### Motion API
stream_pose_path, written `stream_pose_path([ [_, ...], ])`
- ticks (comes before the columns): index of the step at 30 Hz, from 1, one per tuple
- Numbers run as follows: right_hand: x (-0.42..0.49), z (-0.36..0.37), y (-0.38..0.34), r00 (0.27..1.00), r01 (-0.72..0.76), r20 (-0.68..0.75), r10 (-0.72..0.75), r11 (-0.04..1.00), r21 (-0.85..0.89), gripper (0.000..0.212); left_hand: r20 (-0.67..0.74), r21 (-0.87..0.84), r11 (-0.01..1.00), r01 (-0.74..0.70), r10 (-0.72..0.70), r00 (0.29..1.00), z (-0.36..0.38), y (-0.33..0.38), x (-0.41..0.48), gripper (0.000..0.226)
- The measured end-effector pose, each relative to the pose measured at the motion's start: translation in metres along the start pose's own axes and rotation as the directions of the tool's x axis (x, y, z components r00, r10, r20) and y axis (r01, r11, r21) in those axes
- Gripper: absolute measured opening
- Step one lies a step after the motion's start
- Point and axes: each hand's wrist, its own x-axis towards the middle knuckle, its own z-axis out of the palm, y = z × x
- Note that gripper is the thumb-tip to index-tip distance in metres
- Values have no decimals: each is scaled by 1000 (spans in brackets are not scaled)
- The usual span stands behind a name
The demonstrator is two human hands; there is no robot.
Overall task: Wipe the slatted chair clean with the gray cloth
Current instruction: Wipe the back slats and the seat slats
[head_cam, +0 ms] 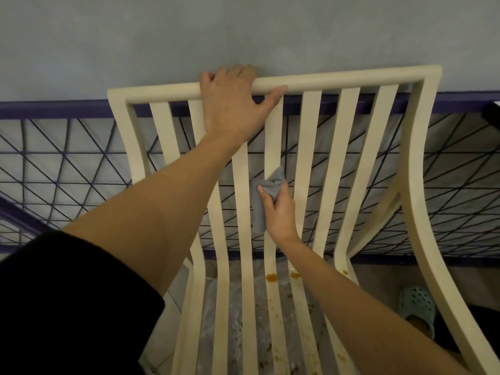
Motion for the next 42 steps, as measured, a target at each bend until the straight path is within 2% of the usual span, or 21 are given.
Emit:
stream_pose_path([
  [2, -5, 0, 6, 1000, -5, 5, 5, 1000, 14, 21, 3, -4, 1000, 2, -2, 1000, 1, 0, -1, 67],
  [7, -18, -2, 16, 1000, -12, 22, 11, 1000, 11, 36, 6, 10, 1000, 9, -9, 1000, 0, 0, 0, 67],
  [11, -27, -2, 33, 996, -79, 35, 79, 997, 10, 28, 9, 5, 1000, 11, -11, 1000, 0, 0, -1, 66],
  [17, -36, -2, 49, 992, -120, 32, 120, 993, -9, 30, 8, 15, 1000, 7, -7, 1000, 0, 0, -1, 67],
  [24, -44, -2, 60, 981, -190, 34, 191, 981, -29, 43, 15, 18, 1000, 9, -9, 1000, 1, 0, -1, 67],
  [28, -50, -2, 65, 974, -220, 40, 223, 974, -60, 37, 13, 20, 1000, 14, -14, 1000, 1, 0, -1, 68],
  [37, -62, -3, 74, 952, -302, 16, 304, 950, -79, 38, 28, 30, 999, 13, -14, 1000, 1, 0, 0, 67],
  [40, -67, -4, 82, 948, -310, 29, 318, 939, -149, 40, 29, 27, 1000, 15, -16, 999, 1, 0, -1, 67],
  [42, -68, -5, 85, 929, -348, 62, 365, 918, -190, 31, 21, 24, 1000, 17, -18, 1000, 1, -1, -1, 68],
])
